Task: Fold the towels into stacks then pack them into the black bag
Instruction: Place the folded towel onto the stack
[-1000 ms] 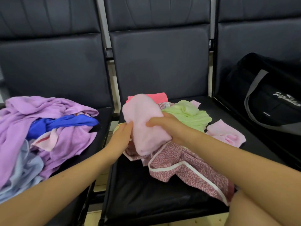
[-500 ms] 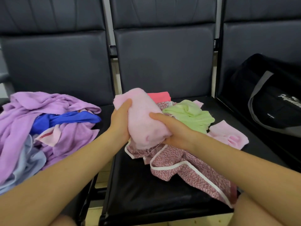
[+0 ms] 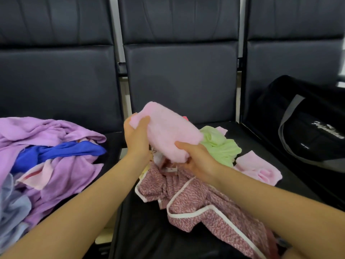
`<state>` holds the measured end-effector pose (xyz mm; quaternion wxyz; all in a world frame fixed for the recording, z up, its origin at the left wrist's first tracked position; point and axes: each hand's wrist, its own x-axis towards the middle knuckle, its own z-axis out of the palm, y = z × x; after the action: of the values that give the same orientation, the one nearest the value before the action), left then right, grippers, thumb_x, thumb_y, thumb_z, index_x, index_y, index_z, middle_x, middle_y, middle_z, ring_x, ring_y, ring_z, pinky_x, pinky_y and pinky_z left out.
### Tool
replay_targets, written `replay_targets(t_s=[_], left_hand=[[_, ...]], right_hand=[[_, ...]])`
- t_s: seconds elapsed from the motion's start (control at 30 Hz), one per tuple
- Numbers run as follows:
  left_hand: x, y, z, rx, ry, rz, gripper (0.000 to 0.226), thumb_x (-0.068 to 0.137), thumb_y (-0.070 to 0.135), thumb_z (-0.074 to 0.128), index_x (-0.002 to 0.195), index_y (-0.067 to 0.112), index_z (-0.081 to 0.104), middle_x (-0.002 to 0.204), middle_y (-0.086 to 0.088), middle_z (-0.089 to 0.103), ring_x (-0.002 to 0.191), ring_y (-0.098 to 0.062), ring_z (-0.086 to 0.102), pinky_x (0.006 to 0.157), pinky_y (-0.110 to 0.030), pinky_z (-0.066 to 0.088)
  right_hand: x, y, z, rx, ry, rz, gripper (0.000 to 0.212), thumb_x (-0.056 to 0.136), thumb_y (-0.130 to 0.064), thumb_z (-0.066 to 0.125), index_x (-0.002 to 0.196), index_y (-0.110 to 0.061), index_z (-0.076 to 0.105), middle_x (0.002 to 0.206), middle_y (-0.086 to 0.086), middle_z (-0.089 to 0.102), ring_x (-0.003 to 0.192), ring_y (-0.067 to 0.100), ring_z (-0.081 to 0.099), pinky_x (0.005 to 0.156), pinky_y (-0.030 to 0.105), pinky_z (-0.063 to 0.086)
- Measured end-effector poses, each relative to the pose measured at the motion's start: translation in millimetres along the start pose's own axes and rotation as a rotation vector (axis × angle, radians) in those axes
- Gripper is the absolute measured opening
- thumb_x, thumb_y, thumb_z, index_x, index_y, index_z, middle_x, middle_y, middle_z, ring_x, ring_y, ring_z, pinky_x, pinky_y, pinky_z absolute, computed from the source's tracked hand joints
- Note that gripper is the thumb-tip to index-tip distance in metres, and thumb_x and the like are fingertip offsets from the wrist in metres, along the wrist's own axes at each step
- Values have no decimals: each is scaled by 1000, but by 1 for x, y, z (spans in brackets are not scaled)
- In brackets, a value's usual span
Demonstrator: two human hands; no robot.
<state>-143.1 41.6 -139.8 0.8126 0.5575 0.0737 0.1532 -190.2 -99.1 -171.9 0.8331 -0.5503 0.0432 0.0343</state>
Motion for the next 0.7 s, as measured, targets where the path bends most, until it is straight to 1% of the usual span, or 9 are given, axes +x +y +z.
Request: replay_targets(t_s=[0.07,0.17,0.27,0.37,0.43,0.5,0.57,0.63,0.7], left_hand=[[13,-6,-6,68,-16,16,40,86,16,63,121,29,50,114,-1,57,107,-23,59,94,-47,51],[27,-17,-7,164,-60,80,35,91,12,58,122,27,49,106,0,59,102,-20,59,82,-36,53],[49,-22,0,280,-76,155,30,96,14,50,124,24,50,113,-2,59,96,-13,58,66,-23,46],[84,-24,11,372,-83,236,31,97,17,47,128,21,52,116,2,57,104,-14,55,76,-24,46],[110,-30,18,424,-90,279,34,97,16,47,131,17,52,115,5,56,106,-13,53,83,-25,43],[135,-44,21,502,-104,286,35,97,15,46,131,14,53,119,2,57,109,-15,53,89,-29,44],[155,-65,20,642,-108,252,36,96,16,45,131,11,53,124,-6,59,113,-23,54,95,-35,45],[164,-85,17,775,-88,244,34,95,16,45,126,7,56,119,-12,61,109,-29,55,88,-33,44],[164,-95,14,836,-53,292,34,94,17,45,125,7,56,114,-14,61,102,-29,55,79,-31,39]], right_hand=[[21,-8,-9,-83,84,-95,40,90,0,56,130,-5,54,123,11,65,113,25,61,91,36,52],[56,-17,-12,-181,152,-191,44,89,2,53,132,-5,49,126,14,61,115,28,60,95,39,50],[98,-23,-6,-223,231,-210,55,76,-14,63,129,-5,50,120,13,63,109,28,62,95,43,51],[150,-28,0,-204,365,-160,46,82,-17,64,125,-2,53,117,16,63,103,32,63,93,46,52],[183,-30,2,-219,404,-153,38,87,-16,60,122,-1,54,112,14,63,97,32,63,84,43,55],[206,-28,0,-371,429,-169,37,91,-20,54,123,-2,52,104,10,60,86,28,59,68,35,49],[218,-19,-7,-665,439,-186,38,95,-27,49,124,-3,52,106,10,59,88,26,55,70,31,40],[219,-5,-16,-934,417,-238,39,97,-33,45,121,-3,55,114,12,61,99,29,56,75,28,35],[218,2,-19,-1073,386,-314,38,98,-34,44,116,-4,59,113,12,62,105,30,56,73,27,32]])
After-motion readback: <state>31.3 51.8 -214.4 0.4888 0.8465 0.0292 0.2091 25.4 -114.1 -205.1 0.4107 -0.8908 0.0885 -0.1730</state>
